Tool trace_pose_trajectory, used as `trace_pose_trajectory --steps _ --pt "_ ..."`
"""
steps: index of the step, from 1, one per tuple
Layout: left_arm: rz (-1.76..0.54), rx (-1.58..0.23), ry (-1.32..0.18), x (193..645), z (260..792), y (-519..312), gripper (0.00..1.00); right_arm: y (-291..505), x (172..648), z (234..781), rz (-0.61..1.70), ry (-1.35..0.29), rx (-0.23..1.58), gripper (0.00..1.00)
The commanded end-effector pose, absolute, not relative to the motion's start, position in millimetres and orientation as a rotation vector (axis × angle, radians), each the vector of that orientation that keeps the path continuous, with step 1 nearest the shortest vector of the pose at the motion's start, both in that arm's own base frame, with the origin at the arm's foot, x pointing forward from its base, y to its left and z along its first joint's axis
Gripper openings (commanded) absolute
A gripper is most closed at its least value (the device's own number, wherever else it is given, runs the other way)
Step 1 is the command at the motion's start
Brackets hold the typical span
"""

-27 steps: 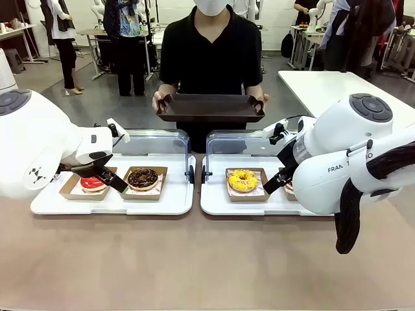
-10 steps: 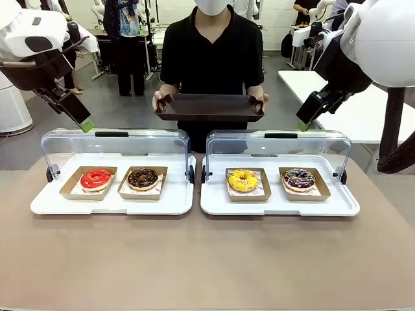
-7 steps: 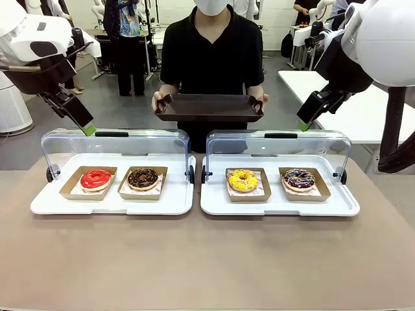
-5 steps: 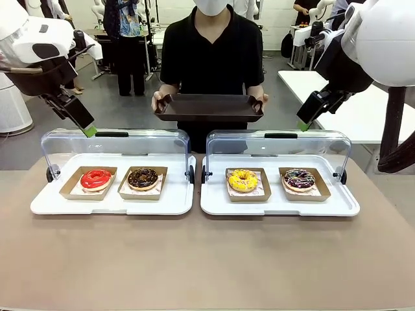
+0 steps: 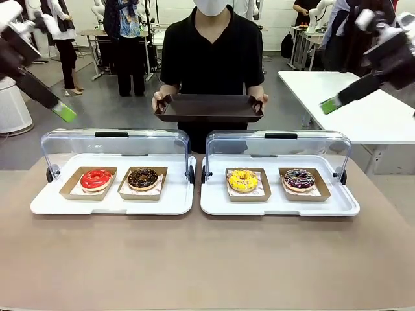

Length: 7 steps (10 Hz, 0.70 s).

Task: Provide the desired donut to the person.
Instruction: Pick up and lift the Paper togo box containing the Donut pointed at by the person.

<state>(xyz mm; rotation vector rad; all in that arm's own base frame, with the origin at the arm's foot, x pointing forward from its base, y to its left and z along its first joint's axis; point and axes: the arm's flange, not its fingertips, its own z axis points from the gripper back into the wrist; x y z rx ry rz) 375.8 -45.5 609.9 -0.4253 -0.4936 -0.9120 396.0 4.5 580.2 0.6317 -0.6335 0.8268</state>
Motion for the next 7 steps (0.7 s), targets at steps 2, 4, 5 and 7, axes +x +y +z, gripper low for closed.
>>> trace_pose_trajectory --steps 2,4,5,7 --pt "-1.043 -0.666 -0.443 391 625 13 1.00 -52 407 576 0.945 -0.686 0.880 1.00" --pt "-1.087 -0.737 -0.526 389 630 59 1.00 -88 394 576 0.922 -0.763 0.930 1.00" --pt "-1.089 -0.760 -0.576 382 627 80 1.00 -101 385 577 0.925 -0.786 0.927 1.00" --pt "-1.098 -0.739 -0.718 371 623 113 1.00 -121 372 578 0.909 -0.824 0.890 1.00"
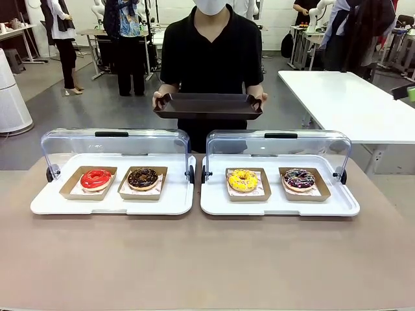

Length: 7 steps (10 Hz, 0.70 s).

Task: Provide the desired donut to the person.
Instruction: Pick up and lift the Paper togo box containing the Donut pointed at by the person.

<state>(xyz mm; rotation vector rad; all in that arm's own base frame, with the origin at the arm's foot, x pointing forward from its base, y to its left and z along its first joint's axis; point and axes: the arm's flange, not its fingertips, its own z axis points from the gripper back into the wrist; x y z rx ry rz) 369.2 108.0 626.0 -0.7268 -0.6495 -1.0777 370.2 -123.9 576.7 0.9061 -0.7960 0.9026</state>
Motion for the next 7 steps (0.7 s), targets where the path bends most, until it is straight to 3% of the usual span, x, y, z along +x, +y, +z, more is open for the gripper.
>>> trace_pose_trajectory --steps 1,4,7 --pt "-1.110 -0.720 -0.761 366 623 124 1.00 -128 366 578 0.918 -0.855 0.883 1.00" --pt "-1.123 -0.645 -0.868 348 607 136 1.00 -138 351 586 0.920 -0.899 0.823 1.00" --pt "-1.116 -0.627 -0.868 348 599 142 1.00 -130 344 595 0.904 -0.874 0.715 1.00"
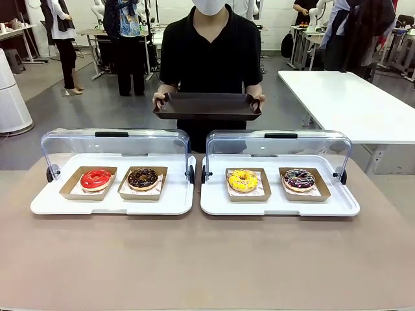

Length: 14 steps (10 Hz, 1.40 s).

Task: Provide the desired donut to the person.
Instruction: Pick up and lift the Paper togo box containing the Donut pointed at by the person.

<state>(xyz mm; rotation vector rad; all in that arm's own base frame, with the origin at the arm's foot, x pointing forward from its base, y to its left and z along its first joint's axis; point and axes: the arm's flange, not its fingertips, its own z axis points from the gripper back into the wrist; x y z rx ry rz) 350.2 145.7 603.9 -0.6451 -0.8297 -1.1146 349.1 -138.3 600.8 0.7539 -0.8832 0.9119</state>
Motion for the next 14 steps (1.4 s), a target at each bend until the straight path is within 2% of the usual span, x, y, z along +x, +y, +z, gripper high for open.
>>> trace_pose_trajectory --steps 1,4,6,7,14 --pt "-1.112 -0.618 -0.871 347 597 142 1.00 -130 343 597 0.899 -0.874 0.706 1.00" --pt "-1.122 -0.603 -0.876 349 598 139 1.00 -128 338 598 0.907 -0.880 0.692 1.00" --pt "-1.072 -0.529 -0.894 347 596 127 1.00 -111 341 596 0.909 -0.846 0.680 1.00" --pt "-1.104 -0.606 -0.839 352 602 142 1.00 -131 342 603 0.919 -0.886 0.711 1.00" --pt "-1.104 -0.606 -0.839 352 602 142 1.00 -131 342 603 0.919 -0.886 0.711 1.00"
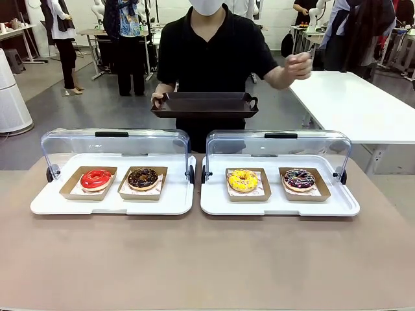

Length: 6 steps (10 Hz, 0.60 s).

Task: Provide the desired donut to the person.
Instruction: Pick up and lift the Paper togo box containing the Donut pointed at by the person.

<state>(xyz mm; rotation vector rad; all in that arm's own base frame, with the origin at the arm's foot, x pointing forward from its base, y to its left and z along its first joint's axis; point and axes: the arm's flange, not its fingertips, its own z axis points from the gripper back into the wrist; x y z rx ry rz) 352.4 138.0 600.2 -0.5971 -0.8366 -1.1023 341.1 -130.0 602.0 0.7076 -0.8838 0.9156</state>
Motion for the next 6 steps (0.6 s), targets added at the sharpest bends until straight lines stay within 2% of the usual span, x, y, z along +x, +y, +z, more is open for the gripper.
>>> trace_pose_trajectory --steps 1,6 --pt "-1.104 -0.606 -0.839 352.0 602.1 141.6 1.00 -131.3 341.6 603.3 0.919 -0.886 0.711 1.00" --pt "-1.104 -0.606 -0.839 352.0 602.1 141.6 1.00 -131.3 341.6 603.3 0.919 -0.886 0.711 1.00"
